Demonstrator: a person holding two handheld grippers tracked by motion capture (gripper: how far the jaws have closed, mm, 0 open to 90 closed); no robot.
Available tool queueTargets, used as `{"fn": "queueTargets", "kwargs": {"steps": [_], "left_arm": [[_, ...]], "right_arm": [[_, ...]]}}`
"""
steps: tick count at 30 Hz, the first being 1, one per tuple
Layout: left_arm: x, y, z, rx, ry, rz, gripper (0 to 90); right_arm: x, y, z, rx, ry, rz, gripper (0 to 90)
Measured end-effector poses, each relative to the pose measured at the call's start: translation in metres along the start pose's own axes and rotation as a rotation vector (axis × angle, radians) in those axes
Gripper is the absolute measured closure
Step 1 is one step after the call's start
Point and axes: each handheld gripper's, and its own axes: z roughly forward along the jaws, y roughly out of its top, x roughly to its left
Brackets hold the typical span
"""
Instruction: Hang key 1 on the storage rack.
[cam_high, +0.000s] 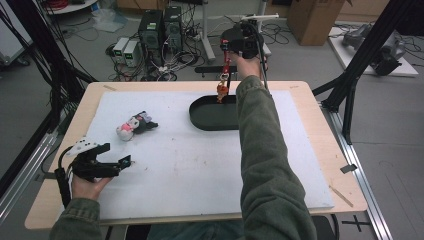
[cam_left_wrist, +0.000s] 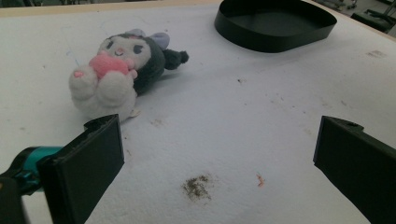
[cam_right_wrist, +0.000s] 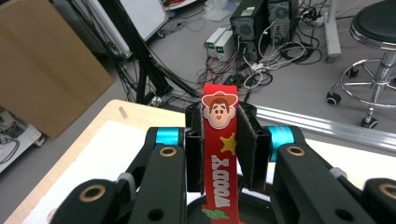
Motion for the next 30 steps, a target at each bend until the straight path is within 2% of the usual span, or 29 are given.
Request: {"fn": "queueTargets", "kwargs": {"steps": [4, 7, 9, 11, 12, 14, 15, 16, 17, 18, 20, 22, 24, 25, 26, 29, 30], "left_arm": [[0.0, 0.0, 0.001, 0.01, 0.0, 0.005, 2.0], [0.0, 0.0, 0.002, 0.005, 0.002, 0.001, 2.0], [0.0, 0.0, 0.001, 0.008, 0.001, 0.006, 2.0], [0.0, 0.0, 0.001, 0.005, -0.003, 0.004, 2.0], [0.0, 0.0, 0.001, 0.006, -0.005, 0.003, 2.0], [0.001, 0.0, 0.001, 0.004, -0.004, 0.0, 2.0], [0.0, 0.0, 0.001, 0.002, -0.004, -0.005, 2.0], [0.0, 0.0, 0.0, 0.0, 0.0, -0.002, 2.0], [0.0, 0.0, 0.0, -0.001, 0.0, -0.002, 2.0], [0.0, 0.0, 0.0, -0.001, 0.0, -0.002, 2.0], [-0.001, 0.0, 0.0, 0.005, 0.0, 0.0, 2.0], [-0.001, 0.0, 0.0, 0.006, -0.001, -0.001, 2.0], [-0.002, 0.0, -0.001, 0.006, -0.002, 0.004, 2.0], [-0.002, 0.0, -0.002, 0.008, -0.003, 0.007, 2.0], [-0.003, 0.0, -0.002, 0.008, -0.003, 0.006, 2.0], [-0.003, 0.0, -0.002, 0.014, -0.001, 0.008, 2.0], [-0.003, 0.0, -0.002, 0.014, -0.001, 0.011, 2.0]], "right_arm": [[-0.003, -0.001, 0.011, -0.045, -0.005, 0.024, 75.0], [-0.003, -0.003, 0.017, -0.058, -0.035, 0.004, 74.2], [-0.002, -0.003, 0.017, -0.064, -0.036, 0.003, 72.2], [-0.001, -0.003, 0.017, -0.074, -0.036, -0.012, 47.0], [0.001, -0.002, 0.016, -0.064, -0.04, -0.028, 38.4], [0.005, -0.002, 0.012, -0.045, -0.08, -0.076, 22.9], [0.005, -0.002, 0.012, -0.028, -0.079, -0.086, 15.6], [0.006, -0.003, 0.009, 0.013, -0.082, -0.105, 8.2], [0.006, -0.003, 0.009, 0.013, -0.082, -0.105, 8.2], [0.006, -0.004, 0.008, 0.021, -0.077, -0.114, 1.2], [0.008, -0.004, 0.005, 0.052, -0.067, -0.149, 0.8], [0.012, -0.007, 0.0, 0.059, -0.042, -0.186, 0.8], [0.015, -0.011, -0.004, 0.072, 0.003, -0.223, 0.8], [0.022, -0.017, -0.009, 0.102, 0.0, -0.284, 0.8], [0.023, -0.021, -0.011, 0.108, 0.003, -0.306, 0.8], [0.024, -0.025, -0.013, 0.141, 0.006, -0.318, 0.8], [0.024, -0.028, -0.015, 0.152, -0.004, -0.339, 0.8]]}}
